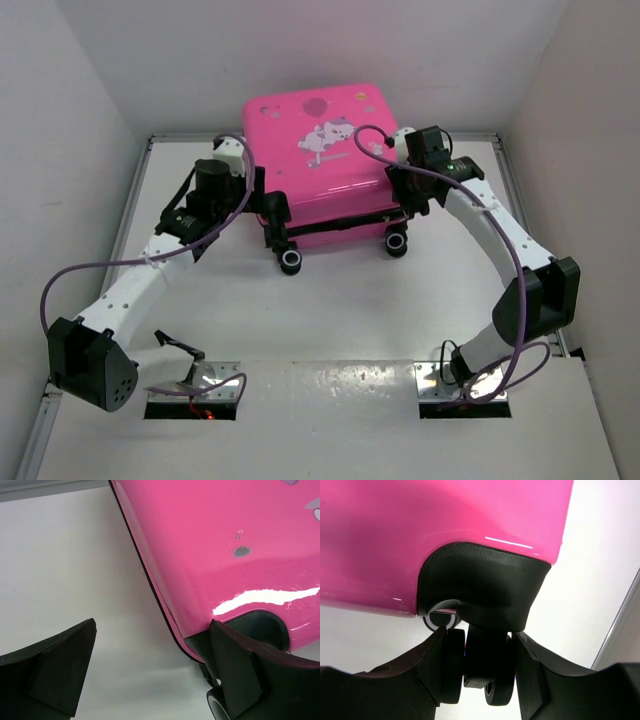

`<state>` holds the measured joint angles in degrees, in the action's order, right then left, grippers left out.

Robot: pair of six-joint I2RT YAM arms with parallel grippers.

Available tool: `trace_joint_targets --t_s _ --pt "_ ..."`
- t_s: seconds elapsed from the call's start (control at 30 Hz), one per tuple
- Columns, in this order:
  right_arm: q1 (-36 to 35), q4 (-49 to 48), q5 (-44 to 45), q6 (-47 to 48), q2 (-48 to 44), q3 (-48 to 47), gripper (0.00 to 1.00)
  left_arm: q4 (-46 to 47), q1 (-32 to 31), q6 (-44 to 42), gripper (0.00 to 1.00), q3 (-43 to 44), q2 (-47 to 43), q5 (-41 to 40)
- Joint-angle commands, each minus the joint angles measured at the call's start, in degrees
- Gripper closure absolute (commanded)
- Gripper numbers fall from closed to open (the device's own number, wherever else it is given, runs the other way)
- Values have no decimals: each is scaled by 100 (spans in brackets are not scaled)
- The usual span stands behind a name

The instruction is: Pack the luggage

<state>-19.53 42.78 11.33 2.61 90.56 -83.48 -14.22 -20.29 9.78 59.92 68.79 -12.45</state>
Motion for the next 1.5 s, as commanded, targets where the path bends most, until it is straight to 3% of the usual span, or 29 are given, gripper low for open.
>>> trace_joint_targets --t_s 0.0,0.13,0.3,0.37,0.57,0.8,0.93,1.0,1.2,1.23,1.27,1.3,1.33,1.4,1.43,1.47 --pt "168 -771 -245 337 -487 261 100 -55 -80 15 0 -42 90 137" --pt "563 -1070 -350 266 -435 772 100 -55 -132 15 0 -42 -24 137" --pt "784 -1124 -588 99 -136 667 92 -55 -133 15 0 -42 -24 85" --pt "819 -1079 -632 29 -83 570 82 -55 -185 -37 0 -42 -24 85" --pt "811 -825 -825 -226 -416 324 41 -203 -185 49 0 98 -129 85" --pt "968 -1281 -870 -586 -1558 796 15 -521 -185 103 0 336 -401 603" --pt "1126 -2175 -1475 -376 -2872 1834 11 -521 -185 103 0 47 -762 603" --pt "1083 -2528 -1800 -384 -3210 2630 14 -521 -185 42 0 -7 -815 603" --pt "504 -2073 -2511 -639 -3730 3451 50 -784 -133 -178 0 125 -815 1208" --pt "468 -2316 -2731 -674 -3722 3783 60 -706 -133 31 0 125 -815 1288" --pt "485 -2501 -2898 -622 -3930 4039 62 -592 -133 128 0 -84 -902 1411" --pt "485 -2808 -3091 -656 -4045 4311 62 -321 -133 182 0 -208 -1042 1464" --pt "476 -4151 -3093 -700 -4203 5437 62 -162 -133 182 1 -339 -1131 1534" --pt "468 -5223 -3084 -780 -4868 6244 51 206 -133 244 1 -691 -1298 1588" --pt "468 -6489 -3154 -780 -4934 7309 51 305 -133 331 1 -814 -1481 1588" --pt "450 -6720 -3224 -771 -5039 7529 52 410 -133 384 1 -1050 -1579 1501"
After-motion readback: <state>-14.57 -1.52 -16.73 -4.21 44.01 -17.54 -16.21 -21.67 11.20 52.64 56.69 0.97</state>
